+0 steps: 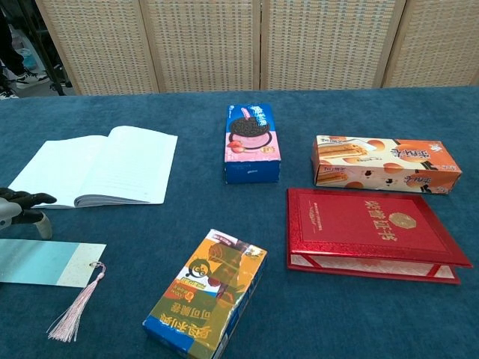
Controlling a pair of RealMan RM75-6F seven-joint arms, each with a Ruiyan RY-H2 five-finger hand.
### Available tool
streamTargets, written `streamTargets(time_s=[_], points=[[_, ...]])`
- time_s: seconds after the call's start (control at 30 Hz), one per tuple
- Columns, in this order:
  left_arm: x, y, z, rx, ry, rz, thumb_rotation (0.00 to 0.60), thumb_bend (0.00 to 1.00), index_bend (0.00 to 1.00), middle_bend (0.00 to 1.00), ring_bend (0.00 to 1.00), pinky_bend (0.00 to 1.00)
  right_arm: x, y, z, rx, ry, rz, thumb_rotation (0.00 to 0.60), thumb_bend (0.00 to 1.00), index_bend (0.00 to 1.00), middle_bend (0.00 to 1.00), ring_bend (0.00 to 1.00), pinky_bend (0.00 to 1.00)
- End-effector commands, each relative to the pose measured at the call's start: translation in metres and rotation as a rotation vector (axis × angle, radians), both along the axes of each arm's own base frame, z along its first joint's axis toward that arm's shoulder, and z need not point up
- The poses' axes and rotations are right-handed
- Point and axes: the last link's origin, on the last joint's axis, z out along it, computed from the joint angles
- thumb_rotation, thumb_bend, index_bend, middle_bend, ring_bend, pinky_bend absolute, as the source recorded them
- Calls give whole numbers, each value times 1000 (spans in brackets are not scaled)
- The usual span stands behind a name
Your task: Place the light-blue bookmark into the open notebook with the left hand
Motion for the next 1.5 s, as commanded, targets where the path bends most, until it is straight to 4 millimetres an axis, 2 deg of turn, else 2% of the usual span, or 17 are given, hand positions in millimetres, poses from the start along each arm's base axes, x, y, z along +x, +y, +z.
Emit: streamTargets(time_s=[0.03, 0.2, 0.57, 1.27, 1.5], points=[[-1, 0, -1, 3, 4, 1, 600, 195, 312, 0, 0, 0, 0, 0, 0, 0, 0, 1, 600, 0, 0, 0, 0, 0], [-3, -1, -3, 5, 4, 3, 600, 211, 313, 0, 0, 0, 0, 0, 1, -3, -3, 2, 600, 0, 0, 0, 0, 0], [-3, -2, -3, 13, -1, -2, 600, 322, 348, 0, 0, 0, 1, 0, 0, -1, -4, 6, 600, 0, 0, 0, 0, 0], [-4, -2, -2, 30, -13, 1, 600, 333, 378, 0, 0, 0, 1, 0, 1, -5, -3, 4, 600, 0, 0, 0, 0, 0], [-1, 2, 6, 58, -30, -7, 600, 333, 378, 0, 0, 0, 0, 0, 1, -7, -2, 1, 600, 0, 0, 0, 0, 0]])
